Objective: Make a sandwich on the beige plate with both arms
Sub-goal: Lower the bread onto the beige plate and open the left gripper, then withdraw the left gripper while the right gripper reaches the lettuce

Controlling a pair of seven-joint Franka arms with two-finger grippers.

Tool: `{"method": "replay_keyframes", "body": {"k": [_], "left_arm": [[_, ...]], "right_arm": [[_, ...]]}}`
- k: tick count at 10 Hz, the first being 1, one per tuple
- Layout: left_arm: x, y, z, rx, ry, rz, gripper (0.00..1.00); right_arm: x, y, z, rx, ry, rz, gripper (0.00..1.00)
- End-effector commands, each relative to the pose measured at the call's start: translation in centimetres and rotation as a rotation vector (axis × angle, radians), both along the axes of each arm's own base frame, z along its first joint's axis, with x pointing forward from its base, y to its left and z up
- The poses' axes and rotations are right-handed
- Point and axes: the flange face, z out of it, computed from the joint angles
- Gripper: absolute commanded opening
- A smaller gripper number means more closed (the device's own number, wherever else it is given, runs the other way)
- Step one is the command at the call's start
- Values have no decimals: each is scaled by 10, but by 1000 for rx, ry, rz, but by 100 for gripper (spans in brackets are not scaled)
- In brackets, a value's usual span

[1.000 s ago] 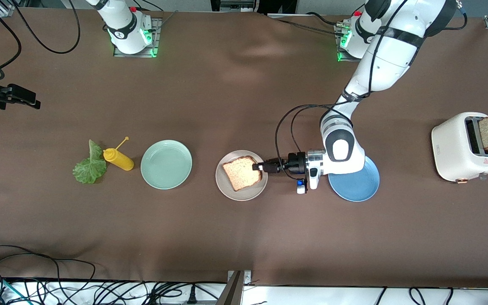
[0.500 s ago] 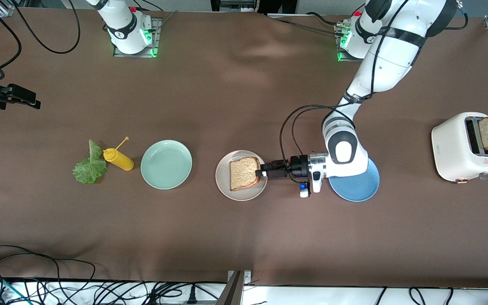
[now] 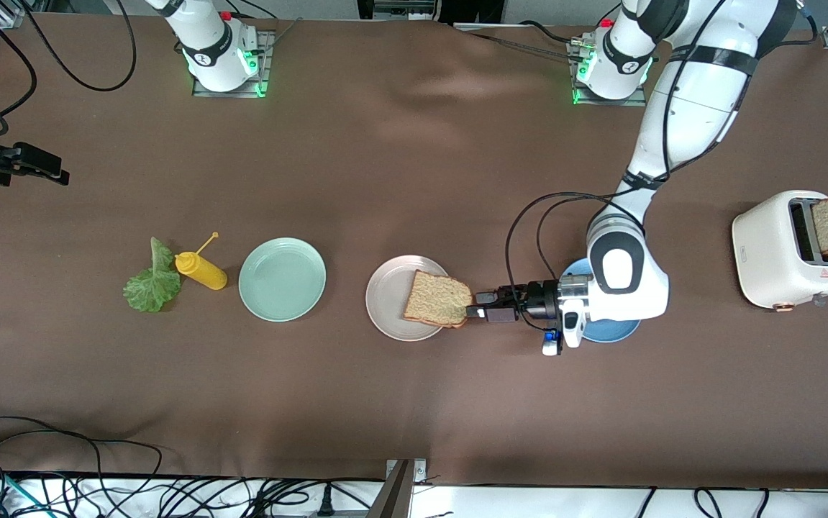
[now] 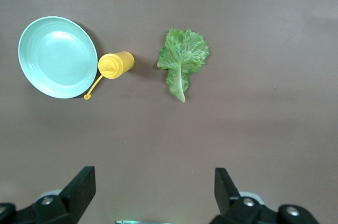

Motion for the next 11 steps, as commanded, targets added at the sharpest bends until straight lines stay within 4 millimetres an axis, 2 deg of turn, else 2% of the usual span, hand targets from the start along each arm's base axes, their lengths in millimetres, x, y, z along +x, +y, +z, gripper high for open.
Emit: {"method": "replay_keyframes", "body": {"k": [1,3,5,6,10,11], "left_arm": [[-2,-1,19,19,18,-24,83],[5,16,57,195,49,-74,83],[9,52,95,322,27,-142,83],[11,78,108,361,20,-170,85],[-3,154,203,646,-60,-343,87],[-9,164,227,735,-80,-395,87]], "right_arm": [[-1,2,2,-5,7,-4,100],[-1,3,1,-5,8,-1,100],[-1,3,1,-5,8,-1,100],[1,6,-1,-5,10,4,100],[7,8,-10,-3,14,5,100],[6,-5,-11,0,15,-6,100]]}}
